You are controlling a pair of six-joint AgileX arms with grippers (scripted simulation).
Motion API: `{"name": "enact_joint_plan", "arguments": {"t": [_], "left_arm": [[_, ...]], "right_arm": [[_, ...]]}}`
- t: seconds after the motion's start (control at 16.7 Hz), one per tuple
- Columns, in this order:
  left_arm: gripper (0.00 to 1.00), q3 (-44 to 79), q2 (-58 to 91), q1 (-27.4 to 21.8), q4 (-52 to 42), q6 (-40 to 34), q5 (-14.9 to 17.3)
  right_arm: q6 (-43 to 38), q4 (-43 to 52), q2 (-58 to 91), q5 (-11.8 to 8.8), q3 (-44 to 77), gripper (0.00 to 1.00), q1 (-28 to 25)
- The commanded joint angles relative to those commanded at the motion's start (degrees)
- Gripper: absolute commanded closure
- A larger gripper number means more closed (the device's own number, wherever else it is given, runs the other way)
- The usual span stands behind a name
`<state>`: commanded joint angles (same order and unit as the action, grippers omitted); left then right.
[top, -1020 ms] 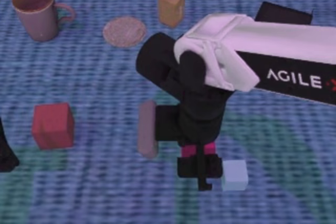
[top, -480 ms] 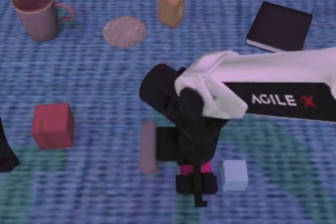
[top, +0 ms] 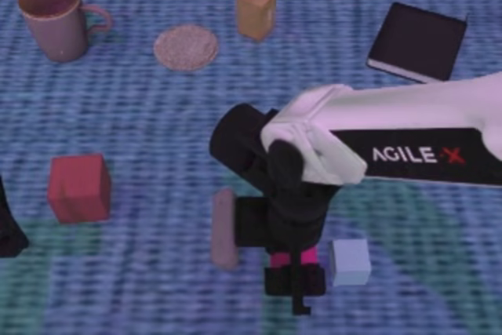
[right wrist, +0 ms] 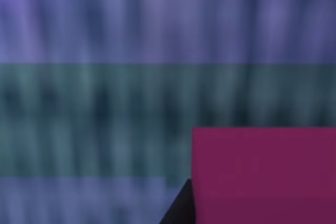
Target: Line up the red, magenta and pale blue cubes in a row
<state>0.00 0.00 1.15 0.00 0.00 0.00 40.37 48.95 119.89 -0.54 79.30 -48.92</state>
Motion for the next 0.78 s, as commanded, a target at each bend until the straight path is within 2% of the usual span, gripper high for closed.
{"name": "enact_joint_plan", "arguments": {"t": [0.6,0.78], "left_arm": [[0.00,0.0,0.0,0.0,0.0,0.0,0.0],[0.00,0.0,0.0,0.0,0.0,0.0,0.0]], "right_arm": [[0.0,0.0,0.0,0.0,0.0,0.02,0.0],[0.0,0.0,0.0,0.0,0.0,0.00,0.0]]}}
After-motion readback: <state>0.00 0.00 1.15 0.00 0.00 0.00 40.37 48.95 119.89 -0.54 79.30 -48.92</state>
